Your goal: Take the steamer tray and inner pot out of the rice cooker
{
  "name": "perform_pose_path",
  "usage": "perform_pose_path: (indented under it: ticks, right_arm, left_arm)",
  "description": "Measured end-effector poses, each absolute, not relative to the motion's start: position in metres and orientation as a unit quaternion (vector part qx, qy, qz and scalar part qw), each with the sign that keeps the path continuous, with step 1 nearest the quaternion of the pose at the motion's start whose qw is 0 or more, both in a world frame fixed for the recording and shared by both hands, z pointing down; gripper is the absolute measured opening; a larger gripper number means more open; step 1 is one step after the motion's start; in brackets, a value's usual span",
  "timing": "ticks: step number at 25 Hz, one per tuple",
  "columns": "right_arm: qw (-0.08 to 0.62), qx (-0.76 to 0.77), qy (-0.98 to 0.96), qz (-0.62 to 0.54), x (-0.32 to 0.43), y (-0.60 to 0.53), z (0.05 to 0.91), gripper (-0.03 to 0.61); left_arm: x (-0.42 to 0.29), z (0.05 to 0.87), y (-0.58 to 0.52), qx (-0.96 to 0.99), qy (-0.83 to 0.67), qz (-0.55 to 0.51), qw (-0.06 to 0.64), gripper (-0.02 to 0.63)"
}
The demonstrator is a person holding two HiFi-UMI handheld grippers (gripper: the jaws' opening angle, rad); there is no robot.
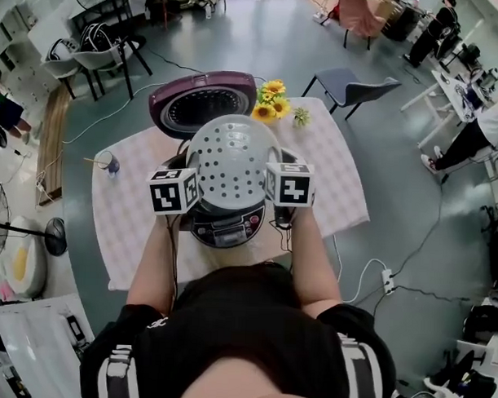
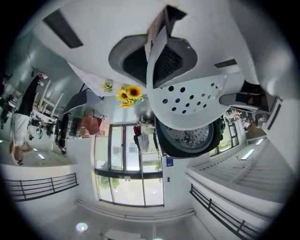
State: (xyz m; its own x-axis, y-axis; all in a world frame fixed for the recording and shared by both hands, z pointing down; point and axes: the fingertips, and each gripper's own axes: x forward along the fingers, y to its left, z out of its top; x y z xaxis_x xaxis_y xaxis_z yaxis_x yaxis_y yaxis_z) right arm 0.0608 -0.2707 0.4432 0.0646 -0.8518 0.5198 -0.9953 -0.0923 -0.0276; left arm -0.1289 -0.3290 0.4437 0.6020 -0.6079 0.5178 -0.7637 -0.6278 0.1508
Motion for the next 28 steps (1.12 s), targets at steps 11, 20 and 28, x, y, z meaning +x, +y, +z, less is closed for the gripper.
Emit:
perform_pose_path:
  ticks: [11,20,28]
  right_arm:
    - [0.146,0.793,-0.550,0.219,0.124,-0.187,0.438,0.025]
    - [0.139,0.805,-0.531,0.224,0.224,-0.141,0.443,0.023]
    - [0.143,0.780,-0.562,0.234,0.324,-0.155,0.455,0.020]
  left_arm:
    - [-0.045,0.439,-0.289,0.932,-0.255,0.217,0.136,0.028]
    - [0.059,0.442,-0.246,0.937,-0.221,0.232,0.139,0.038]
    - [0.153,0.456,-0.249,0.923,-0.252,0.247,0.152,0.040]
